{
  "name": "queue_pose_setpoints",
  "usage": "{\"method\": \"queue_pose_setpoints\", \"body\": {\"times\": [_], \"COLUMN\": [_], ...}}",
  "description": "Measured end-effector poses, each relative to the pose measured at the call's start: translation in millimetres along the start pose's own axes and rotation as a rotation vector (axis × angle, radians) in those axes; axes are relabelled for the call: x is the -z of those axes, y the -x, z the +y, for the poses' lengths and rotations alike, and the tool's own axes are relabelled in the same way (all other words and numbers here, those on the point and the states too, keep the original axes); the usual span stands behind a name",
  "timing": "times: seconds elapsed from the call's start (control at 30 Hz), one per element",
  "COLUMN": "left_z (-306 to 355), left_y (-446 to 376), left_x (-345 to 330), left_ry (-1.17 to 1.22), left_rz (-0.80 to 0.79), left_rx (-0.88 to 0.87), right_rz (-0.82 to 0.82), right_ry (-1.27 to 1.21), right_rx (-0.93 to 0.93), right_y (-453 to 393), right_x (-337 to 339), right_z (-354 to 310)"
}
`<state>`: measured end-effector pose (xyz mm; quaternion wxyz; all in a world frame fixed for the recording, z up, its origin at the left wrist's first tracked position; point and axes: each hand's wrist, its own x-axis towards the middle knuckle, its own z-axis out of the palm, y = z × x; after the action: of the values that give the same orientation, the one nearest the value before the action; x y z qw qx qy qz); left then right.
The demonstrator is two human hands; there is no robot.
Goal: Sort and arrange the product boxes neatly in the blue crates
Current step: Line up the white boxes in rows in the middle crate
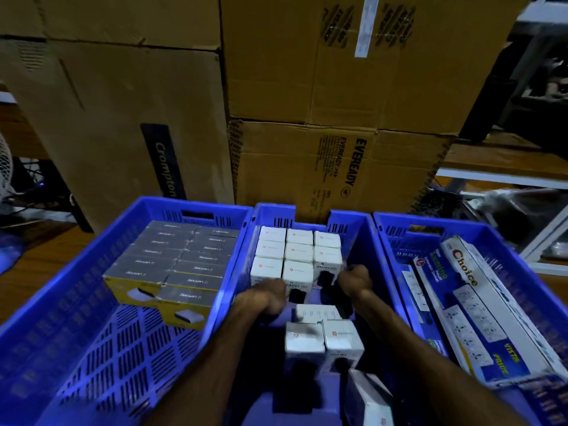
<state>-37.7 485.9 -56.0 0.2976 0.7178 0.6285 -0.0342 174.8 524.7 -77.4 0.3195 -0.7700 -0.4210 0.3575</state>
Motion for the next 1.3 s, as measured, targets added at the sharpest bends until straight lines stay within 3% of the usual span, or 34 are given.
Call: {"method": "queue_pose_setpoints", "body": {"times": [0.1, 0.17, 0.27, 0.4, 0.67, 0.93, 1.13, 1.3], "left_z": [-4.7, -6.8, -7.2, -8.8, -16.7, -13.7, -12.3, -2.9], "left_y": [9.6, 15.7, 24.5, 30.8, 36.8, 41.6, 39.8, 44.1], "left_x": [10.9, 10.8, 3.5, -7.7, -4.5, -5.2, -3.9, -2.8], "left_ry": [0.094, 0.117, 0.167, 0.171, 0.204, 0.262, 0.298, 0.469], "left_rz": [0.0, 0.012, 0.02, 0.006, 0.125, 0.197, 0.274, 0.292], "left_rx": [-0.044, -0.116, -0.222, -0.304, -0.209, -0.242, -0.265, -0.346], "right_rz": [-0.121, -0.323, -0.583, -0.569, -0.839, -0.776, -0.65, -0.594], "right_ry": [0.127, 0.242, 0.695, 1.115, 1.312, 1.229, 0.729, 0.439], "right_rx": [0.211, 0.42, 0.652, 0.643, 0.589, 0.628, 0.696, 0.765], "right_y": [26.6, 38.4, 46.5, 45.6, 29.7, 28.7, 48.1, 58.2], "right_x": [18.7, 34.9, 51.7, 51.4, 39.5, 30.1, 74.6, 91.1], "right_z": [-11.5, -12.7, -14.0, -22.0, -20.9, -3.3, -41.2, -68.0]}}
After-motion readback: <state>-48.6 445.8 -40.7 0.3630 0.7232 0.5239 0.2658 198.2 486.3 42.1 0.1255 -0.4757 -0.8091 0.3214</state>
